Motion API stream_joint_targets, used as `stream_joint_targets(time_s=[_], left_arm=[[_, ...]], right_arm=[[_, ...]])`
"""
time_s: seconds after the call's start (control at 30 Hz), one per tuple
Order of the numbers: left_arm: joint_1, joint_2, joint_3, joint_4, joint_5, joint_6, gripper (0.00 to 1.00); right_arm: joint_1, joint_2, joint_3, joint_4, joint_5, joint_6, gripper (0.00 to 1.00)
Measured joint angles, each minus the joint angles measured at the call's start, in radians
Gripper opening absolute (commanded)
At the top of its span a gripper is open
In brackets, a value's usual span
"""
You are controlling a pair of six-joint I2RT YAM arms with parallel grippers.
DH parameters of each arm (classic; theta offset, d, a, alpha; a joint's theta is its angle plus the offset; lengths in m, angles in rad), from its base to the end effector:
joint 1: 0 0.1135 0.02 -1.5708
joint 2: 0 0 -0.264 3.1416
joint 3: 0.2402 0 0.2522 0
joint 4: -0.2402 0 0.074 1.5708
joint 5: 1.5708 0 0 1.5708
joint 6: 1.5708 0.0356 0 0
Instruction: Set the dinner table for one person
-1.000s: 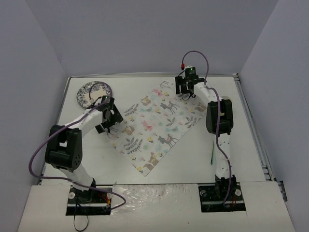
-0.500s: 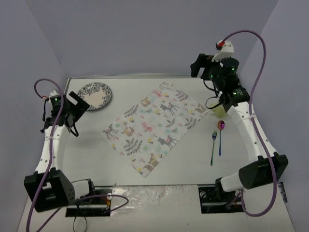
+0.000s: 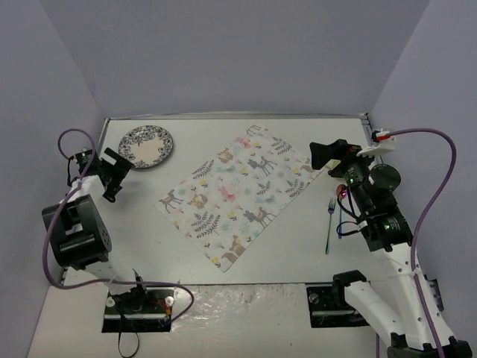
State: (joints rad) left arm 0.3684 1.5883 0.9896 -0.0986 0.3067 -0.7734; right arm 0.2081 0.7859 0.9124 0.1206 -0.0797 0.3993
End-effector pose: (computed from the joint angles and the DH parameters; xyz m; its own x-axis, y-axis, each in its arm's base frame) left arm 0.3244 0.1137 0.2197 -0.3397 -0.8450 -0.4131 -0.5096 0.5345 -0.6742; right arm 0.1707 0.0389 0.4175 0.1111 0.4195 -0.9009 -0.3524 0.8643 0.3590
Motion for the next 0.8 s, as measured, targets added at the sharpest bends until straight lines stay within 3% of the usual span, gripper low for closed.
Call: stream_joint_targets(time_s=[0.3,0.53,0.8], left_arm=[[0.015,0.267,0.109,0.172,0.098,-0.040,0.96],[0.038,0.410,0.212,0.333,0.191,-0.108,0.83],[0.041,0.497,0.276,0.410,0.248,-0.137,0.71]], right_arm=[[0.000,-0.038,-0.080,-0.013,-0.149,-0.001,1.00],[0.000,-0.019,-0.088,-0.027,-0.197,-0.023,1.00],[0.000,-0.019,-0.088,-0.027,-0.202,-0.046,1.00]])
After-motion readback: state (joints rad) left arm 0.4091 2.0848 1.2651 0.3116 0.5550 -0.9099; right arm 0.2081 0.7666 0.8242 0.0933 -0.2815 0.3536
